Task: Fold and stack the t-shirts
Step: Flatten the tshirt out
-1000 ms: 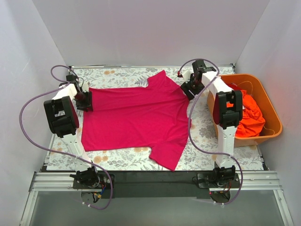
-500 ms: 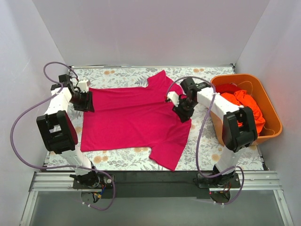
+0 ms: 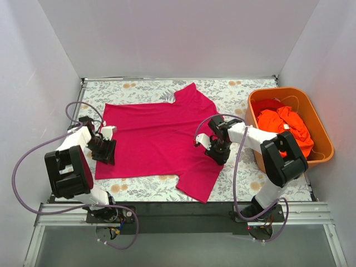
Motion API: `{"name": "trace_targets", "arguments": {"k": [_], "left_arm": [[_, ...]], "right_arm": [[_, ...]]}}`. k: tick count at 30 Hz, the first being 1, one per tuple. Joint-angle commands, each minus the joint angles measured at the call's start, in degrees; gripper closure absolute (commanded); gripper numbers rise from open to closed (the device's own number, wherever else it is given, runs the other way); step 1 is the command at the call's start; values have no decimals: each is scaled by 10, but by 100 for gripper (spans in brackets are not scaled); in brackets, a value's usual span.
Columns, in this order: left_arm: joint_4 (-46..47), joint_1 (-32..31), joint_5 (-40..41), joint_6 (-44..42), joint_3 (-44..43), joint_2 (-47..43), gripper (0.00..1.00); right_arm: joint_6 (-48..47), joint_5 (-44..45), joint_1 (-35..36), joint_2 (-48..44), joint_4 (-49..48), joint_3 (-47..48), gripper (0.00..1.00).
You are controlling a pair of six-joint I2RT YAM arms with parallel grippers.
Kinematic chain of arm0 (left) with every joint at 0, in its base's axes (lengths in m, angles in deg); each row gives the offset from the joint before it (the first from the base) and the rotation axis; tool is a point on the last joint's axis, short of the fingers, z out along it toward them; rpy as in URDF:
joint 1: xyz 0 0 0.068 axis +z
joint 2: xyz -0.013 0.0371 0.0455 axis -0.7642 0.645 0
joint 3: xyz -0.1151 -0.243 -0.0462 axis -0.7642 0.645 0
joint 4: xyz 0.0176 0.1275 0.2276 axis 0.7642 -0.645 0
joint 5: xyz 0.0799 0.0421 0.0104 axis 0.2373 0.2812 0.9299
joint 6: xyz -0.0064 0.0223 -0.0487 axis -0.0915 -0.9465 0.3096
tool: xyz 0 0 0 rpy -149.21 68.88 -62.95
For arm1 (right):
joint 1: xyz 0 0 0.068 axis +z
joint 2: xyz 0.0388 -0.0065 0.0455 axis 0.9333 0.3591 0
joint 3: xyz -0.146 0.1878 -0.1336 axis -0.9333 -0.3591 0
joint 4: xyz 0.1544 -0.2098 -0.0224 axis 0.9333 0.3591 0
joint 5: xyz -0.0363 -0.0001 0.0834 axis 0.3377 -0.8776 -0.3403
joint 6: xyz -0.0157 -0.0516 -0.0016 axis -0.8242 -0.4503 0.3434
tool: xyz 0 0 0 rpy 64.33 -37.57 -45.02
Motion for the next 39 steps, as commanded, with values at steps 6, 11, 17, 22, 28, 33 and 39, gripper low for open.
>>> {"name": "trace_targets", "arguments": {"k": [6,11,17,22,28,33,39], "left_arm": [[-5,2,77,-80,116,-114,58],[-42,2,58,-108,103,-137,59],[-99,2,-88,-53,-152,-39,46],[2,2,-174,47,-309,78,29],[101,2,-145,181,-518,266,33],[176,2,-127,227,-601,350,34],[195,1,-104,220,-640,413,33]], "right_arm": [[-5,2,74,-39,18,-109,72],[-16,-21,80,-69,56,-91,66],[-22,-102,-60,-39,84,154,35],[44,-98,-120,107,63,385,41],[151,-74,-174,311,20,670,45],[169,-71,-192,382,-46,704,45],[175,-72,-192,386,-136,628,45]]}}
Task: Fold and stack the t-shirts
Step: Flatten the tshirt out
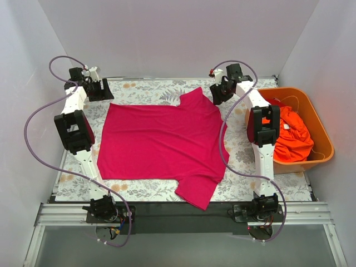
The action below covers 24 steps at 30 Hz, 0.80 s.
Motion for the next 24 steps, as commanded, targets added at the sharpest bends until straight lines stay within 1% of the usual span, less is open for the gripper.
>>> {"name": "trace_targets", "arguments": {"k": [1,6,7,10,12,14,17,18,24], "left_arm": [[30,0,12,5,-31,6,33],[33,1,29,-17,-18,23,32],[33,0,28,-32,-15,25,32],[30,1,5,-62,-3,26,32],[26,1,-10,-101,2,28,32],[7,0,-34,-152,0,31,32],[-2,1,-55,-193,2,34,33],[2,1,-62,-213,7,36,33],[28,1,-105,-251,-9,63,36]], "right_arm": [[20,-2,9,-5,-66,-4,45],[29,-6,7,14,-68,-18,45],[29,-5,8,16,-67,-20,45],[26,-2,8,28,-67,-21,45],[23,-3,7,34,-66,-24,46],[22,-10,7,35,-65,-32,48],[22,-22,7,37,-63,-40,51],[22,-26,6,37,-62,-43,54],[20,-30,6,46,-58,-47,65]]}}
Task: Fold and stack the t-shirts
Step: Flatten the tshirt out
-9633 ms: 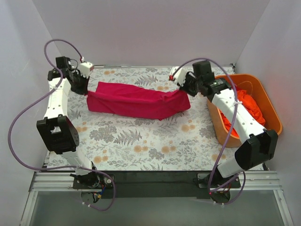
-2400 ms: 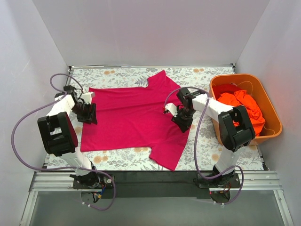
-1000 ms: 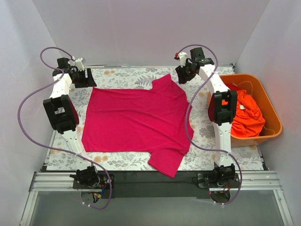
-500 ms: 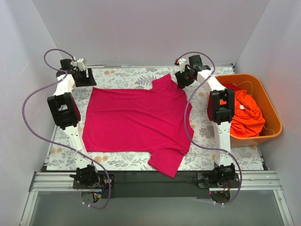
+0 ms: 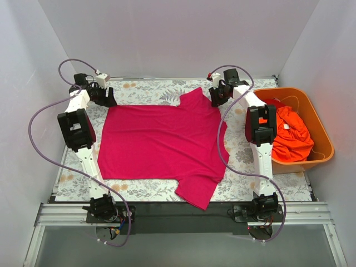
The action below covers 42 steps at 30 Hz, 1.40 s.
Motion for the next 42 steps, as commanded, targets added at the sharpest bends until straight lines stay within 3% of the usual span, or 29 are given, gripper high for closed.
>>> {"name": "trace_targets", "arguments": {"k": [1,8,11,14,17,19,25,29,32,35,42], "left_arm": [[13,2,-43,-54,-21,31,36],[8,-1,-47,-67,-41,62,39],[5,-2,-40,-68,-39,69,45],[5,-3,-40,-69,-34,70,53],[6,-4,-39,-68,-35,69,71],[13,-4,-42,-66,-35,67,84],[43,-3,-62,-35,-35,39,100],[56,-1,-48,-46,-12,15,98],[55,-1,-28,-59,-4,14,64],[55,-1,-15,-56,-18,17,55],[58,-4,-39,-48,-42,31,54]], "right_arm": [[1,-13,0,16,17,-12,66],[-2,-32,-6,31,23,5,67],[-6,-35,-8,38,24,16,66],[-14,-44,-8,43,26,23,72],[-17,-45,-8,46,26,33,97],[-16,-46,-9,45,26,41,99],[-24,-69,-17,14,20,56,99],[-18,-81,-29,-9,8,46,99],[-26,-82,-29,-14,8,36,99],[-24,-82,-29,-9,9,34,99],[-20,-85,-28,0,7,34,99]]}}
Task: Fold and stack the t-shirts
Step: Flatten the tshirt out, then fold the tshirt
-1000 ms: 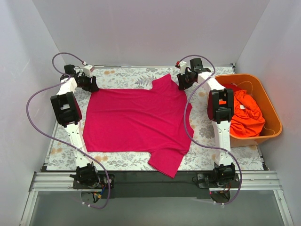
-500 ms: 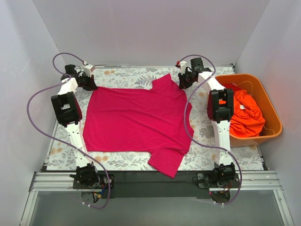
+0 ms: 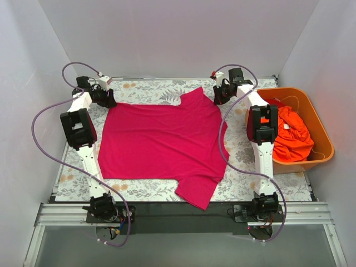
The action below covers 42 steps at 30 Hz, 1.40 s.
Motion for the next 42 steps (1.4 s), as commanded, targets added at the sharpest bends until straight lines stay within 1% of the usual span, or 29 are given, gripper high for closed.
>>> {"name": "trace_targets", "arguments": {"k": [1,6,10,13,16,17,20,21,25,32,36,42], "left_arm": [[5,-3,-6,-3,-28,-25,54],[4,-3,-3,-11,-31,-11,55],[-3,-5,-2,-23,-31,-6,68],[-12,-5,-4,-29,-31,-5,73],[-16,-6,-7,-32,-37,-6,83],[-16,-5,-9,-28,-39,-9,90],[-5,-4,-20,-15,-41,-23,99],[1,-4,-28,-13,-40,-28,100],[23,-3,-37,-12,-17,-62,100],[28,0,-46,-50,37,-109,100],[36,8,-55,-62,68,-135,100],[37,22,-67,-104,127,-189,100]], "right_arm": [[-2,-13,-1,-22,-2,1,99],[-5,-16,-1,-22,-2,-1,99],[-5,-16,-1,-22,-2,4,99],[-5,-18,-1,-23,-3,5,99],[-6,-19,-2,-29,-5,6,99],[-6,-20,-1,-29,-6,6,99],[-2,-30,-5,-41,-9,8,99],[2,-35,-5,-49,-13,8,99],[12,-45,-9,-68,-18,7,99],[7,-56,-15,-97,-20,-11,99],[3,-59,-17,-115,-20,-40,99],[-8,-72,-20,-156,-19,-88,99]]}}
